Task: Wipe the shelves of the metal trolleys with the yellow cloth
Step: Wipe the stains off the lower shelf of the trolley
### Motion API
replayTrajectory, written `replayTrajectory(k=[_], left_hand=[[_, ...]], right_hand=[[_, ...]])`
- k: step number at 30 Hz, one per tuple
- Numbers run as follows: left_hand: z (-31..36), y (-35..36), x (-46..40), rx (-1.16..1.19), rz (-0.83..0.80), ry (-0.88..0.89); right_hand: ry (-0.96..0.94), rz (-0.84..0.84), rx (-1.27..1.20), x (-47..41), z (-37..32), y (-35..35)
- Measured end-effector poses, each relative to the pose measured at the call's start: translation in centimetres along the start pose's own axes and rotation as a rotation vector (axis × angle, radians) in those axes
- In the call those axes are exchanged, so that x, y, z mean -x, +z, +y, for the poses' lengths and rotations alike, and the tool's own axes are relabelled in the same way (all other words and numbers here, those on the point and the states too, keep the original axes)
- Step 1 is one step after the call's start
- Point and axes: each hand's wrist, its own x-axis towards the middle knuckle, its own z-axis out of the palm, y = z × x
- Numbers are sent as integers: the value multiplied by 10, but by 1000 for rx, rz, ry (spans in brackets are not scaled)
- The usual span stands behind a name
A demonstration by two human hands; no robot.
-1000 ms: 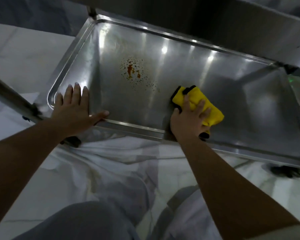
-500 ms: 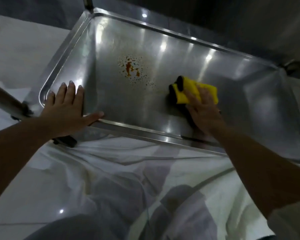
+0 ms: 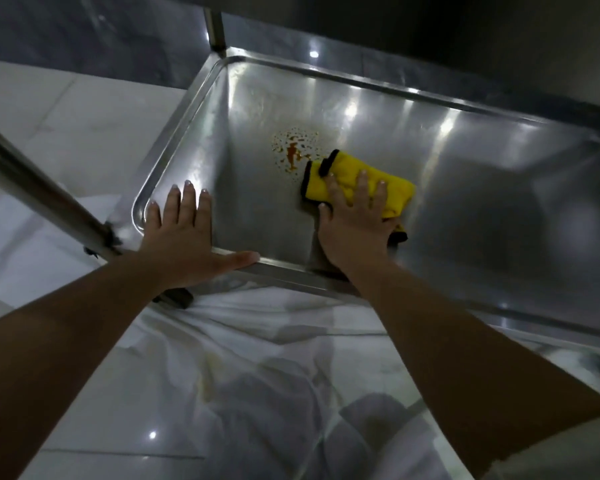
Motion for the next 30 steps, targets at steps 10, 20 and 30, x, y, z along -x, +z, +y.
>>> replayTrajectory(k=[10,20,30], left_hand=[[18,12,27,73,25,-8],[42,24,36,82,68,-45],[-5,2,18,-28,260,92]], right_hand=[[-522,24,71,45,113,-27],[35,-18,50,65,-9,3],[-493,-74,248,55,74,-31]])
